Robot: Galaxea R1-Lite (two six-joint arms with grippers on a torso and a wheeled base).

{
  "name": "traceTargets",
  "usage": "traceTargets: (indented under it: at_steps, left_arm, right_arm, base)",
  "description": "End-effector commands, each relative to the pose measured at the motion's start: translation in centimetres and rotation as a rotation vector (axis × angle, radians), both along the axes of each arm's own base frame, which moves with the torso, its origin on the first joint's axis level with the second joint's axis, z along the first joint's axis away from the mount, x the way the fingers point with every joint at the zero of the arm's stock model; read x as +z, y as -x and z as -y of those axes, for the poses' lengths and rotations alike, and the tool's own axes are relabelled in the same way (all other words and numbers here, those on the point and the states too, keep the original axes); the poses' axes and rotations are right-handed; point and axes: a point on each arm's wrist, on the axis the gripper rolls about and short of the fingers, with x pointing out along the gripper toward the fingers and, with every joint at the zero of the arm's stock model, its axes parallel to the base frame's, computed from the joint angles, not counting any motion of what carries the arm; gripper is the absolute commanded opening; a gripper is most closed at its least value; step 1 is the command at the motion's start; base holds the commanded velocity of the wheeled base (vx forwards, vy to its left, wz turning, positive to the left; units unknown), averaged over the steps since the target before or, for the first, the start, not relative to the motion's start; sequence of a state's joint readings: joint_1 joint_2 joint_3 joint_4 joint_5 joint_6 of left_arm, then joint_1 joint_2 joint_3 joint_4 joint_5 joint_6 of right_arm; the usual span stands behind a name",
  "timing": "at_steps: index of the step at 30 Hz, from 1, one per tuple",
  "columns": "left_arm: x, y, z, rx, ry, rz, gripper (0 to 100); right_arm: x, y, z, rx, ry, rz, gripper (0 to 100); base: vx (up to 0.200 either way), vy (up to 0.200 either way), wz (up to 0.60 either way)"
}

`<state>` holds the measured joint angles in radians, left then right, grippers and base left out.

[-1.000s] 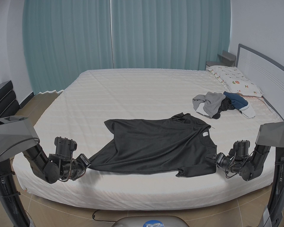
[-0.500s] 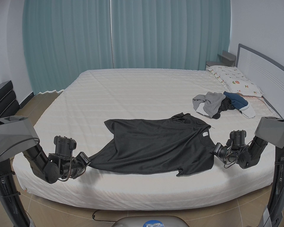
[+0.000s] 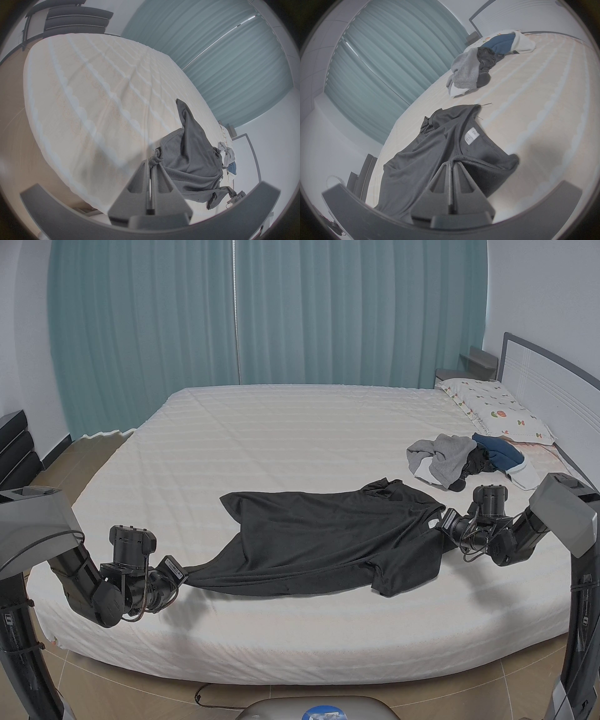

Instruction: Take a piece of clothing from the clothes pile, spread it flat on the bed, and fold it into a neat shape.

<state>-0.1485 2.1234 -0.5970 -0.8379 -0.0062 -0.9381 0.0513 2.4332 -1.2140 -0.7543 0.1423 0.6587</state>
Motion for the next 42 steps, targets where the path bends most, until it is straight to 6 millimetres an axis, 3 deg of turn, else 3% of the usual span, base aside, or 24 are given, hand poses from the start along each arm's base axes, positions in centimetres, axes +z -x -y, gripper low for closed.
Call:
traceTargets:
  at_steps: [1,8,18,19,23,27,33,37,38,42]
  left_arm:
    - [-0.1,-0.3,-0.4,0.012,0.003,0.001,0]
    - [-0.3,-0.3,-0.4,0.012,0.006,0.019,0]
    - [-0.6,-0.4,-0.3,0.009,0.005,0.024,0]
    - [-0.6,-0.4,-0.4,0.012,0.006,0.024,0]
    - [-0.6,-0.4,-0.4,0.012,0.006,0.024,0]
    - [-0.6,-0.3,-0.4,0.010,0.006,0.021,0]
    - [-0.6,-0.3,-0.4,0.010,0.007,0.022,0]
    - [-0.6,-0.3,-0.4,0.010,0.007,0.022,0]
    - [-0.6,-0.3,-0.4,0.012,0.006,0.022,0]
    - [-0.5,-0.2,-0.4,0.009,0.006,0.025,0]
  right_arm:
    - [-2.5,-2.1,-0.5,0.005,0.001,0.034,0]
    - [-3.2,-3.2,-0.5,-0.028,0.004,0.147,0]
    - [-3.5,-4.0,-1.2,-0.020,0.006,0.180,0]
    - [-3.4,-4.0,-1.4,-0.017,0.004,0.185,100]
    - [-3.3,-3.5,-1.0,-0.018,0.018,0.172,100]
    - [-0.9,-2.0,0.4,-0.010,0.008,0.167,100]
    - [2.0,2.5,1.9,0.098,-0.049,0.132,100]
    - [1.9,4.5,1.9,0.129,-0.063,0.100,100]
    - [1.2,5.7,1.7,0.153,-0.058,0.070,100]
    - [-0.8,6.9,1.2,0.243,-0.009,0.045,100]
  base:
    - [0.000,0.000,0.00]
    - [0.000,0.000,0.00]
    - [0.000,0.000,0.00]
    - [0.000,0.000,0.00]
    - [0.000,0.000,0.00]
    - [0.000,0.000,0.00]
    - [0.000,0.000,0.00]
    - [0.000,0.000,0.00]
    - [0.000,0.000,0.00]
    - [0.000,0.000,0.00]
